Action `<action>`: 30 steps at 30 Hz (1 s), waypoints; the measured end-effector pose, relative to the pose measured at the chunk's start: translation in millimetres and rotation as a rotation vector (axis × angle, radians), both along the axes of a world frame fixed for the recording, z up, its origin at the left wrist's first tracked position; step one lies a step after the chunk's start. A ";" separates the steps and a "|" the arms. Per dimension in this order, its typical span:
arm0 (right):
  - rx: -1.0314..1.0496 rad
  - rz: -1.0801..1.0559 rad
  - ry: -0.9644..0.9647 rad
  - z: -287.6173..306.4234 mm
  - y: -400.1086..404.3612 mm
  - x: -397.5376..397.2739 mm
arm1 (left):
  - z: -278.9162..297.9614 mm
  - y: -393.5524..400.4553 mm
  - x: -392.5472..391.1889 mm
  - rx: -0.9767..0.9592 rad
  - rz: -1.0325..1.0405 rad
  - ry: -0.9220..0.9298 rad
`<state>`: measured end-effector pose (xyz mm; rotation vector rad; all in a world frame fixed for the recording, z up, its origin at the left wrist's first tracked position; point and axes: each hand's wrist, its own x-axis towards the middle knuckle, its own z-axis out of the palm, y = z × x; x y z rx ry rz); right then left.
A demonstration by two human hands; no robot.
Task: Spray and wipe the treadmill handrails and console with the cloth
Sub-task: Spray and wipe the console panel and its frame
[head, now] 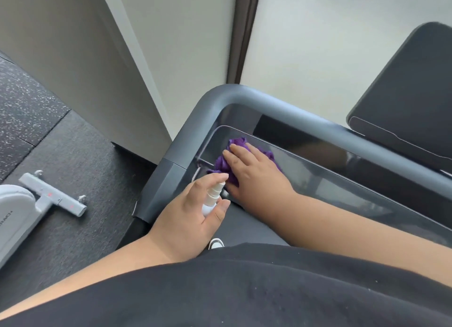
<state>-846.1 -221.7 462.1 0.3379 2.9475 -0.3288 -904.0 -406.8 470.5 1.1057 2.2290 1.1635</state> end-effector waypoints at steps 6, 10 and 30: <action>0.080 0.086 0.079 -2.2 5.9 16.4 | 2.0 4.4 -1.2 -0.036 -0.023 0.043; 0.101 0.143 -0.065 -2.5 5.3 -36.6 | 6.1 11.5 -4.0 -0.082 0.009 0.080; 0.094 -0.424 0.110 -3.1 57.7 115.8 | 19.1 67.7 22.6 -0.007 -0.270 0.146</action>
